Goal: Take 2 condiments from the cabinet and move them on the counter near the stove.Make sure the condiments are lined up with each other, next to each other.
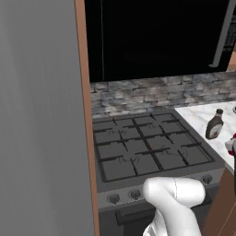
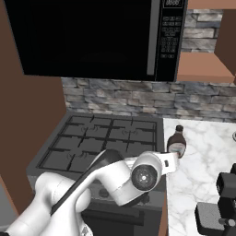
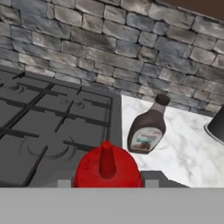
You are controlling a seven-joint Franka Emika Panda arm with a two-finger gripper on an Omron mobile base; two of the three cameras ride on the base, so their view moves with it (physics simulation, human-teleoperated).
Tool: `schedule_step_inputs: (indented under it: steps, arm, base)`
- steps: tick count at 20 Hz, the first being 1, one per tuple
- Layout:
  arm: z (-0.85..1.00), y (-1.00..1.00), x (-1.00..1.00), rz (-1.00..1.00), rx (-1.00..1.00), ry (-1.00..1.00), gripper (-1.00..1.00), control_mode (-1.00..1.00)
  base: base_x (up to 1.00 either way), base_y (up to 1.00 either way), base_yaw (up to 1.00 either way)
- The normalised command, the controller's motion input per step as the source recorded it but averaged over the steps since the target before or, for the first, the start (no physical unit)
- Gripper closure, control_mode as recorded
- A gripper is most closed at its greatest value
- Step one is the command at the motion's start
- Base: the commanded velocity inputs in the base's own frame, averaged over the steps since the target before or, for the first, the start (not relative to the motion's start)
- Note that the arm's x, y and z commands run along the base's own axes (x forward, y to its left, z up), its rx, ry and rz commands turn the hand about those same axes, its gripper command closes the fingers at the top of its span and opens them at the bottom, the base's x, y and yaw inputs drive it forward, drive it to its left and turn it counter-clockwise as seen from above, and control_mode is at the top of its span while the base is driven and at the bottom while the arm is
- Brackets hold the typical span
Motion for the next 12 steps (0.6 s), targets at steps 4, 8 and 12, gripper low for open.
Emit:
schedule_step_inputs:
  steps: [4, 8, 12]
  arm:
    - [-0.05, -0.19, 0.25, -0.02, 0.0, -0.01, 1.0, -1.0]
    - [-0.03, -0.21, 0.29, -0.01, 0.0, 0.0, 1.0, -1.0]
    - [-0.1, -0.24, 0.19, 0.0, 0.0, -0.02, 1.0, -1.0]
  base:
    - [0.0, 0.0, 0.0]
    - [0.0, 0.0, 0.0]
    - [0.0, 0.0, 0.0]
